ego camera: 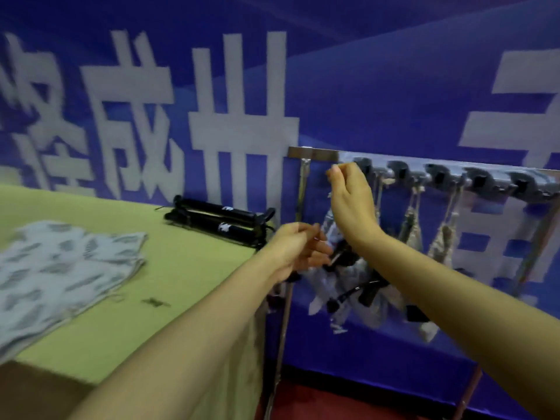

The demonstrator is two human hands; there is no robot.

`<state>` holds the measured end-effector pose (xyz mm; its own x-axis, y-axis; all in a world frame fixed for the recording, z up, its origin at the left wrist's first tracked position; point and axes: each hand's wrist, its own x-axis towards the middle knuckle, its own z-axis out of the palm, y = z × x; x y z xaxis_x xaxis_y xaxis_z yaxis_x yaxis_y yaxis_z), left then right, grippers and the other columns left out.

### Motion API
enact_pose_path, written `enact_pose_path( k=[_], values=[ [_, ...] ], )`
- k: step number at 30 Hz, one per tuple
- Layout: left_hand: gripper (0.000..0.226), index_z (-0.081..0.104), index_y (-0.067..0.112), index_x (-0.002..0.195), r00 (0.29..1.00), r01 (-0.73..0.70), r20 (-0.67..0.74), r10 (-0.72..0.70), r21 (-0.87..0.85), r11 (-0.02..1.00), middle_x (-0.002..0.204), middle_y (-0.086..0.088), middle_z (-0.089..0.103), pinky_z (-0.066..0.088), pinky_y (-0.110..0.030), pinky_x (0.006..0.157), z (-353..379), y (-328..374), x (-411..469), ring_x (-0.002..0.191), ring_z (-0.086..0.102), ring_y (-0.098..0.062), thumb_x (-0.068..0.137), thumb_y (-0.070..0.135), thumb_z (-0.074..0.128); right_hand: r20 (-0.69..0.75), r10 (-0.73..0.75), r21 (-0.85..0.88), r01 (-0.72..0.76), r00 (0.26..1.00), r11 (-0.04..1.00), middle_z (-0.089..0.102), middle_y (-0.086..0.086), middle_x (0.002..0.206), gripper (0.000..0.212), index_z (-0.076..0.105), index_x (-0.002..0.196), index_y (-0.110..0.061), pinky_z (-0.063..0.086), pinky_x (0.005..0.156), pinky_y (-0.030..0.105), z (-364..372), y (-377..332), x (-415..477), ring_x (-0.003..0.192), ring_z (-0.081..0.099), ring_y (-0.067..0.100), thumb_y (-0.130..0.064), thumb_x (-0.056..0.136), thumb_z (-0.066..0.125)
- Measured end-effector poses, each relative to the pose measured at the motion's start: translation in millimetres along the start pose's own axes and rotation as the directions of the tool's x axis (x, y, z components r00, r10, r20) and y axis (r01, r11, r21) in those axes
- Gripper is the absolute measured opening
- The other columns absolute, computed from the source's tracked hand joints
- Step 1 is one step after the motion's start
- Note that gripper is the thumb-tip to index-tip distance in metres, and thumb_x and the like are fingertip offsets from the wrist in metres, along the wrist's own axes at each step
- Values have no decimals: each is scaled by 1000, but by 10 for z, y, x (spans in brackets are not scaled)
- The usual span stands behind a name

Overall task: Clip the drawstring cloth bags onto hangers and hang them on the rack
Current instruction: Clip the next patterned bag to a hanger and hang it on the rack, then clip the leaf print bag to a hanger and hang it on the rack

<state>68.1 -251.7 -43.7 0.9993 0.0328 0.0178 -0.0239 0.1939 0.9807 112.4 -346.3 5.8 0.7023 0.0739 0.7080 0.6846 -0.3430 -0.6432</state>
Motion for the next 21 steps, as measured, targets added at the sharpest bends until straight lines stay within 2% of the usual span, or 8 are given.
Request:
enact_pose_path(
  k=[2, 4, 7, 10, 12, 16, 19, 21],
  values=[
    [32, 51, 8, 74, 986, -62, -149, 77, 107, 992, 41, -1, 59, 39, -12, 32, -433, 32, -265, 29, 52, -8, 100, 24, 42, 85, 18, 37, -21, 996, 999, 55, 11, 93, 26, 51, 89, -7, 33, 72, 32, 284, -177, -179, 87, 49, 23, -26, 101, 36],
    [32, 52, 10, 72, 937, -113, -302, 175, 211, 971, 43, 0, 57, 32, -12, 30, -960, 71, -600, 26, 47, -6, 99, 26, 44, 223, 35, 70, -52, 974, 996, 54, 7, 90, 27, 52, 91, -7, 33, 70, 30, 680, -384, -439, 83, 49, 20, -28, 101, 37],
    [28, 53, 10, 71, 795, -112, -505, 337, 422, 899, 53, -3, 56, 30, -17, 35, -1640, 51, -1021, 29, 43, -4, 96, 25, 50, 470, 70, -4, -77, 880, 997, 55, 4, 88, 28, 57, 99, -6, 34, 70, 29, 1214, -547, -831, 83, 50, 18, -31, 99, 44],
    [24, 58, 13, 81, 583, 133, -657, 478, 657, 742, 70, 1, 62, 40, -25, 52, -2233, -69, -1419, 58, 56, -11, 92, 35, 54, 659, 122, -80, -93, 742, 993, 61, 5, 103, 28, 58, 111, -9, 45, 81, 32, 1657, -540, -1217, 94, 56, 19, -31, 96, 50],
    [23, 60, 17, 89, 516, 302, -663, 543, 734, 609, 86, 4, 63, 46, -31, 64, -2558, -167, -1611, 81, 60, -19, 89, 40, 56, 688, 174, -112, -134, 705, 985, 62, 8, 110, 28, 58, 113, -10, 50, 88, 37, 1842, -479, -1409, 100, 58, 21, -30, 94, 53],
    [34, 60, 18, 109, 586, 429, -641, 496, 764, 482, 109, 2, 64, 46, -38, 87, -2985, -360, -1710, 109, 52, -22, 87, 44, 58, 628, 253, -157, -198, 736, 967, 64, 5, 106, 24, 62, 108, -11, 50, 88, 37, 2095, -443, -1574, 100, 59, 21, -28, 91, 58],
    [41, 62, 19, 111, 619, 484, -632, 467, 775, 407, 115, 0, 64, 44, -38, 92, -3097, -487, -1685, 113, 50, -22, 84, 51, 58, 599, 276, -152, -232, 752, 961, 65, 1, 101, 25, 63, 104, -15, 50, 90, 41, 2212, -475, -1577, 97, 60, 19, -33, 87, 64],
    [43, 64, 19, 108, 619, 483, -613, 492, 790, 377, 114, -1, 63, 43, -37, 92, -3110, -525, -1686, 114, 48, -23, 81, 53, 61, 592, 256, -162, -198, 764, 967, 66, -2, 98, 24, 64, 101, -18, 50, 90, 43, 2261, -477, -1593, 94, 60, 18, -34, 84, 67]
  ],
)
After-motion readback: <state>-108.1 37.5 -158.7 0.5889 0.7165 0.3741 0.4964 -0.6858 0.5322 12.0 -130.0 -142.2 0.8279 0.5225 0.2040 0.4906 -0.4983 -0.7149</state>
